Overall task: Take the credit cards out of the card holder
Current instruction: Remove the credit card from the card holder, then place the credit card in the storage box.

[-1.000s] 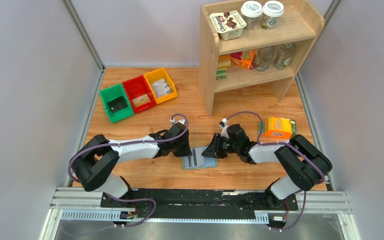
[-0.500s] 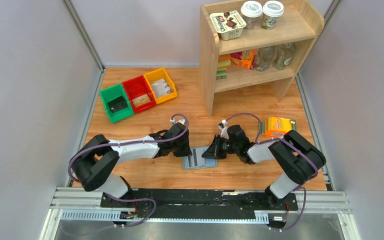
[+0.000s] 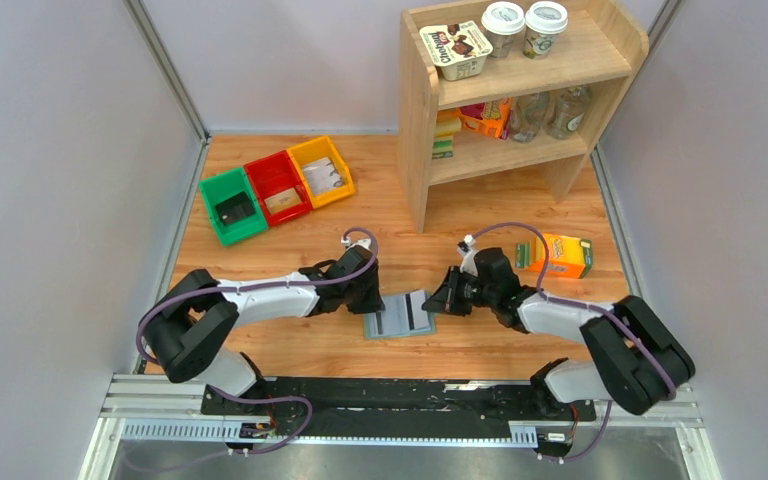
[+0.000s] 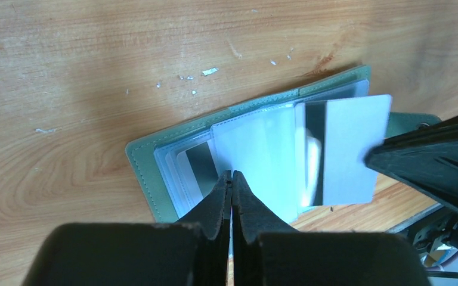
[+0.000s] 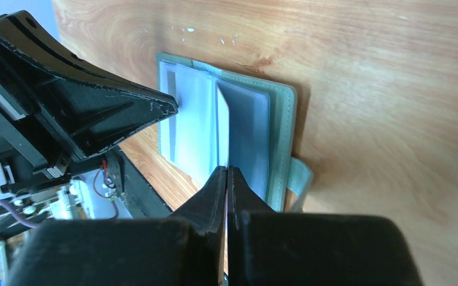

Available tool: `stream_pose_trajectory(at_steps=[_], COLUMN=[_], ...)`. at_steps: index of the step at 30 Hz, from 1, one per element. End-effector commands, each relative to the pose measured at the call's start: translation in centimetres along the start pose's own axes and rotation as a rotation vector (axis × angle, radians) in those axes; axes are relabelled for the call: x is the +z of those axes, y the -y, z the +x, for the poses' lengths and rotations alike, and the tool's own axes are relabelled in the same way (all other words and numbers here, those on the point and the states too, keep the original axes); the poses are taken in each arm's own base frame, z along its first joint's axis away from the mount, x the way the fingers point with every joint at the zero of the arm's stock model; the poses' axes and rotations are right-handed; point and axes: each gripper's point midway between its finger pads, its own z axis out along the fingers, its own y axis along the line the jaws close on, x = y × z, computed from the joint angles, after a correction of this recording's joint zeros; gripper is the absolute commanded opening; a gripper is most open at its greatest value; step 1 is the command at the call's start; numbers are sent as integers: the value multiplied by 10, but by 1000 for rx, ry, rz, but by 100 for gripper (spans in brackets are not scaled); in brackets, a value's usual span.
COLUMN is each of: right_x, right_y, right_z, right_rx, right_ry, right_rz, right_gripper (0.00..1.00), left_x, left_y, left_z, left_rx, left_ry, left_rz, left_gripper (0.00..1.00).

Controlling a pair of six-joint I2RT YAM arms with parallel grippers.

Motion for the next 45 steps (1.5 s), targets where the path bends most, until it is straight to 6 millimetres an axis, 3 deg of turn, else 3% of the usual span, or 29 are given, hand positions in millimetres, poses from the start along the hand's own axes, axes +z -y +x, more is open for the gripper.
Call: stream_pose_trajectory(at_steps=[1, 4, 7, 10, 13, 17, 22, 31, 41, 45], right_x=[-20, -36, -49, -61, -67, -73, -73, -65, -58, -53], right_y=[8, 2, -13, -38, -62, -96, -126, -171, -196, -198], right_z=[-12, -17, -23, -29, -31, -38, -37, -15, 6, 8], right_rx=[-85, -131, -210, -326, -469, -700, -958, -1321, -1470, -1502], right_ry=[53, 76, 103, 146, 179, 268, 353, 502, 573, 581], right_rz=[125, 159, 177, 187, 217, 297, 418, 540, 533, 548], right_gripper=[0, 0, 0, 0, 0, 0, 0, 0, 0, 0], left_x=[-8, -23, -45, -78, -109, -152, -182, -191, -176, -170], left_y=[-29, -15, -5, 10, 13, 15, 23, 52, 73, 76], left_z=[17, 1, -18, -40, -55, -70, -75, -76, -73, -70], left_rx=[33, 37, 47, 48, 8, -67, -119, -195, -274, -303], left_ry=[-41, 13, 65, 145, 188, 239, 215, 178, 109, 91], left_rz=[-106, -68, -67, -21, -1, 81, 166, 296, 410, 435], left_gripper=[1, 10, 33, 46, 62, 68, 68, 68, 67, 62])
